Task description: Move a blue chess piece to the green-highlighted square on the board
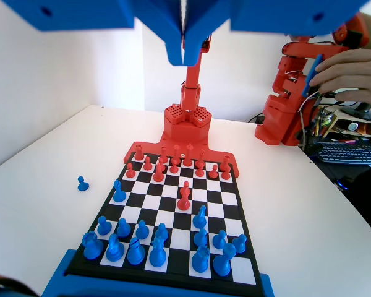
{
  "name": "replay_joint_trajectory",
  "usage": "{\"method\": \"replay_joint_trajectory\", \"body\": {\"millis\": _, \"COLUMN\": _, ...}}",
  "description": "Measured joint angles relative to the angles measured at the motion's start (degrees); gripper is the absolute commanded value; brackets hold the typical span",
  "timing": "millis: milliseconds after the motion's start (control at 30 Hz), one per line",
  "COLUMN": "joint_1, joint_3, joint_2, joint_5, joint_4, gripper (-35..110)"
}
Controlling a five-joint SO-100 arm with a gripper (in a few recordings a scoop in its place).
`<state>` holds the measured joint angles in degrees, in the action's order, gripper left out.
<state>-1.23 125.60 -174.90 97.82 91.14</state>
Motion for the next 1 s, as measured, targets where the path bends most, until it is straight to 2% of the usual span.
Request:
{"method": "replay_joint_trajectory", "body": {"millis": 433, "joint_1": 1.41, "joint_3": -0.35, "joint_2": 1.93, "joint_5": 5.45, "joint_4": -0.79, "gripper": 1}}
{"method": "replay_joint_trajectory", "body": {"millis": 767, "joint_1": 7.91, "joint_3": -14.33, "joint_2": 20.57, "joint_5": 17.23, "joint_4": 11.16, "gripper": 1}}
{"method": "replay_joint_trajectory", "body": {"millis": 1000, "joint_1": 5.89, "joint_3": -19.78, "joint_2": 31.11, "joint_5": 28.39, "joint_4": 13.54, "gripper": 1}}
